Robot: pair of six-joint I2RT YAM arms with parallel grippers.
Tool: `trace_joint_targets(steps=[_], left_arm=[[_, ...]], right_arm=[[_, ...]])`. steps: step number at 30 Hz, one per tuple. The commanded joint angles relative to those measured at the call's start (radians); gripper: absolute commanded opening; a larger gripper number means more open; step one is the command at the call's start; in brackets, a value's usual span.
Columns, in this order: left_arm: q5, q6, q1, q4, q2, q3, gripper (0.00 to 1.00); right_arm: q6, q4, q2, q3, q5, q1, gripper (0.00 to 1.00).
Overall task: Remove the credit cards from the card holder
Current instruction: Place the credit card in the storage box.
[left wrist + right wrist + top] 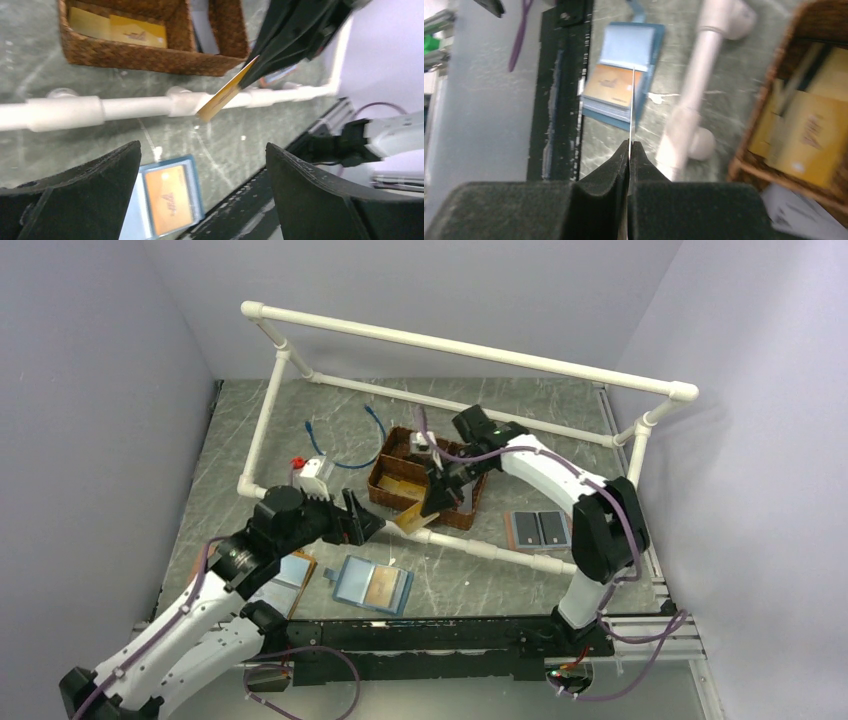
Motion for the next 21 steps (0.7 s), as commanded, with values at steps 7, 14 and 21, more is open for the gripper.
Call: trace_joint_targets(steps=[7,14,21], left_arm=[[-0.162,0.348,0.034,-0.081,0.264,0.177,0.99],[-0.163,0.437,0.052,-0.056,0.298,0.166,1.00],[-0.237,0.464,0.052,-0.084,0.272,0.161,0.99]], right_arm=[[0.250,0.339,-0.219,-0.096,0.276,-0.114,0.00],[0.558,0.463,-0.129,-0.049,0.442,-0.110,0.00],[0.672,0.497,-0.018,0.014,0.496,-0.066,0.00]])
